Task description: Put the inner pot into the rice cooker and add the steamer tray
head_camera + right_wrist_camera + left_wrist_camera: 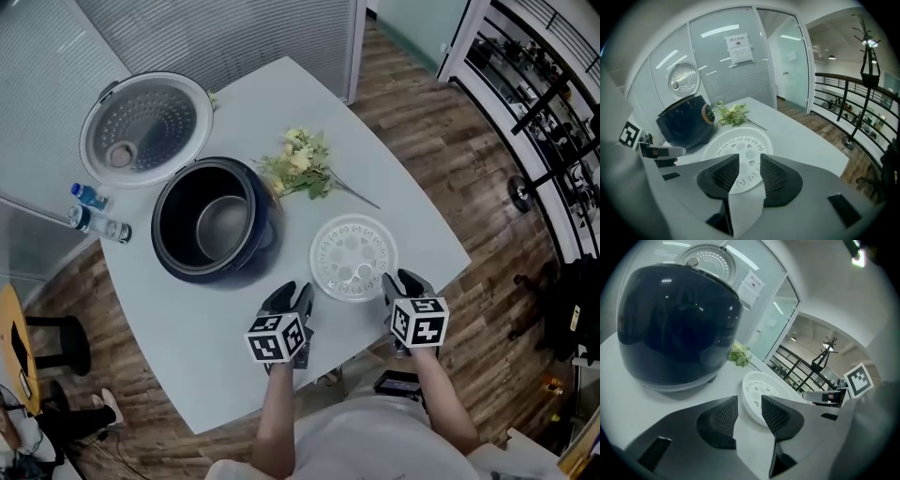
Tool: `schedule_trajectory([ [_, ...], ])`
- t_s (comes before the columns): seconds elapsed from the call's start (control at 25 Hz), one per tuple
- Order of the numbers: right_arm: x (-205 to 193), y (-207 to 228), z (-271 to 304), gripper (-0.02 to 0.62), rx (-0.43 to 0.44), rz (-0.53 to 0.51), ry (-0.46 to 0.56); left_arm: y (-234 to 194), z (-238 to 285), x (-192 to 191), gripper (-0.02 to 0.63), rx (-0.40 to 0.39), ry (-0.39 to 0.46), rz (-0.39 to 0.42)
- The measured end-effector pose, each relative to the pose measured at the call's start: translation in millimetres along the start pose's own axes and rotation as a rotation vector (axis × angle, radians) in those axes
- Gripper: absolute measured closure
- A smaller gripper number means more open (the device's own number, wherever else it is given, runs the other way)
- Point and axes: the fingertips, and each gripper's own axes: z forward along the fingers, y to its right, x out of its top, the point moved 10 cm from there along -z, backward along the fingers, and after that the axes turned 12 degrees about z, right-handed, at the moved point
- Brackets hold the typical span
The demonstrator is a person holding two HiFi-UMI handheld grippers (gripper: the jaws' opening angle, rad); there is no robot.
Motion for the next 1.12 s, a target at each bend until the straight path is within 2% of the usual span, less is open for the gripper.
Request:
schedule_trajectory([
  [0.32, 1.9, 34.6, 36.9, 0.443, -0.002, 0.015, -0.091, 2.3, 39.3, -9.5, 0.445, 0.001, -0.03, -0.087],
  [0.8, 3.9, 56.6, 69.8, 0.443, 0.037, 0.142, -0.172, 2.6, 68.5, -20.6, 0.449, -0.039, -0.063, -0.204],
  [0.92, 3.2, 55.8, 74.1, 0.456, 0.062, 0.152, -0.184, 3.4, 72.3, -20.2, 0.482, -0.061, -0.057, -0.227],
  [1.0, 3.4, 55.8, 76.3, 0.492, 0.081, 0.166, -0.193, 4.1, 74.0, -19.0, 0.514, -0.07, -0.06, -0.224],
  [1.12, 4.4, 56.6, 77.7, 0.497, 0.094, 0.176, -0.205, 3.4, 74.0, -19.0, 0.514, -0.073, -0.073, -0.22],
])
